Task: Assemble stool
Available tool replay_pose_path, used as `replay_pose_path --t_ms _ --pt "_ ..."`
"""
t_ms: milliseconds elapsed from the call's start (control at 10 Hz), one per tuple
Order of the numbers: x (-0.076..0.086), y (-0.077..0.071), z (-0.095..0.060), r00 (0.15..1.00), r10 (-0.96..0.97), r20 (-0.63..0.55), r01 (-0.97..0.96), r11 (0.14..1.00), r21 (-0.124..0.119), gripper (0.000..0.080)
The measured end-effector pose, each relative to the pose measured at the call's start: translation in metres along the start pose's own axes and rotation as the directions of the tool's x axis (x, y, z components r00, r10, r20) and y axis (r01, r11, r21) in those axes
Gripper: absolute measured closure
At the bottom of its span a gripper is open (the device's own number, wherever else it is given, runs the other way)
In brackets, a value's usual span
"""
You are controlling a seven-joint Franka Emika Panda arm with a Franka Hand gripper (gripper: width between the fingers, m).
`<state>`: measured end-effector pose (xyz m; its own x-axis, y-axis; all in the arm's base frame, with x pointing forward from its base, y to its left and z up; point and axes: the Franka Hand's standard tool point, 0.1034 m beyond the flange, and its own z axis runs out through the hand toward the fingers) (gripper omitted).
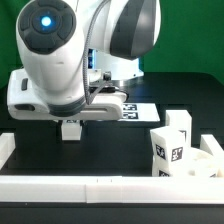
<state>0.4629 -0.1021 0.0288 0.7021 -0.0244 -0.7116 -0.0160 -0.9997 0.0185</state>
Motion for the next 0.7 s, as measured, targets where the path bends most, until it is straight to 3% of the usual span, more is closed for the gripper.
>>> replay_pose_path --t_ms 100,200,300,500,600,700 --pt "-0.003 -0.016 -0.035 0.999 0.030 0.019 -0.030 1.000 0.000 0.0471" --pt "0.010 -0.017 -0.071 0.998 0.023 -0.062 -0.024 1.000 -0.009 0.0471" --pt "0.005 -0.013 -0.053 0.999 0.050 -0.020 -0.050 0.999 0.000 0.0471" --pt "0.003 -0.014 -0.053 0.999 0.049 0.010 -0.049 0.999 0.000 0.0462" --pt "-0.003 -0.014 -0.047 0.995 0.053 0.086 -0.053 0.999 0.006 0.0462" --pt "-0.004 -0.013 -0.044 0.985 0.057 0.162 -0.059 0.998 0.007 0.0288"
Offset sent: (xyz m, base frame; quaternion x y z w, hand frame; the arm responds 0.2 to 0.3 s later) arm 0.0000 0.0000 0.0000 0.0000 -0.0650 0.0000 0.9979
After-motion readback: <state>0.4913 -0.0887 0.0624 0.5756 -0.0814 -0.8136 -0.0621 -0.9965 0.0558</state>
